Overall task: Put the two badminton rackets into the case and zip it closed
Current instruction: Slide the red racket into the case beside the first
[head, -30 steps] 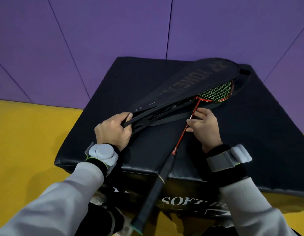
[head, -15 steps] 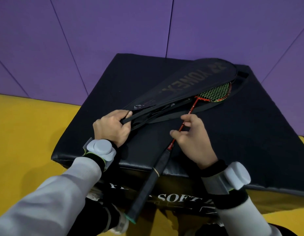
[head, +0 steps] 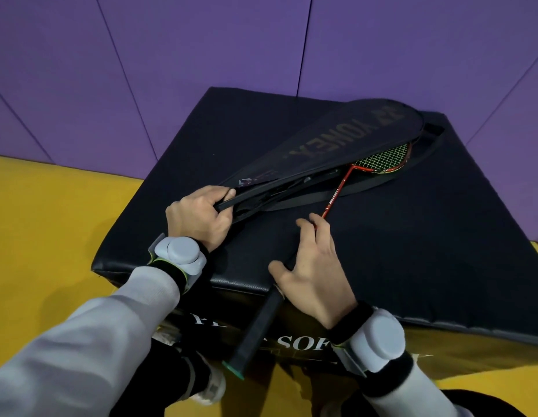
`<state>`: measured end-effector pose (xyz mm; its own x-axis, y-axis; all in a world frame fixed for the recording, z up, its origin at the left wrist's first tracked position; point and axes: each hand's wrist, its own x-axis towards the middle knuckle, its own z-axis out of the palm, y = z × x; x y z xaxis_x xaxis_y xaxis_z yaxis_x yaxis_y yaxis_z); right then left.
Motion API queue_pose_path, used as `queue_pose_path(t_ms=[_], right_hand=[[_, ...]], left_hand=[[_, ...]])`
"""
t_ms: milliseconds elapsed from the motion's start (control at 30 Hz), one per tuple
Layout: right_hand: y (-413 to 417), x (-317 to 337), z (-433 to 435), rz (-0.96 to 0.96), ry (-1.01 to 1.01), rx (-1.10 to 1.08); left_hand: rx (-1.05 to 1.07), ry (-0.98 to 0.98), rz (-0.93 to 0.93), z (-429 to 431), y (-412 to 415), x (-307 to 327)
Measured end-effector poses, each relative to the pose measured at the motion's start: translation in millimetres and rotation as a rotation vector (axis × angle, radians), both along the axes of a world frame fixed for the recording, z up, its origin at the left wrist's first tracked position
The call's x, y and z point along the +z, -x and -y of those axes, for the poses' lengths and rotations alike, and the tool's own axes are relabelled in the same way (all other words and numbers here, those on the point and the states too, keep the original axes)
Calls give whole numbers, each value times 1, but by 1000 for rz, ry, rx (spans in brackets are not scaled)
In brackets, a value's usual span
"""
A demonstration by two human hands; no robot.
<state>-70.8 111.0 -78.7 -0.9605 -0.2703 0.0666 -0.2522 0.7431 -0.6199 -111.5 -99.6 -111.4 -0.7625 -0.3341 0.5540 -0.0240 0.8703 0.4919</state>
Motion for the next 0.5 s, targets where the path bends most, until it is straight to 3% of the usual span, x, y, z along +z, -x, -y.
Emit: queue_pose_path(t_ms=[500], right_hand=[[51, 10, 9, -46, 126, -89]], left_hand=[[-6, 13, 2, 2, 0, 0]])
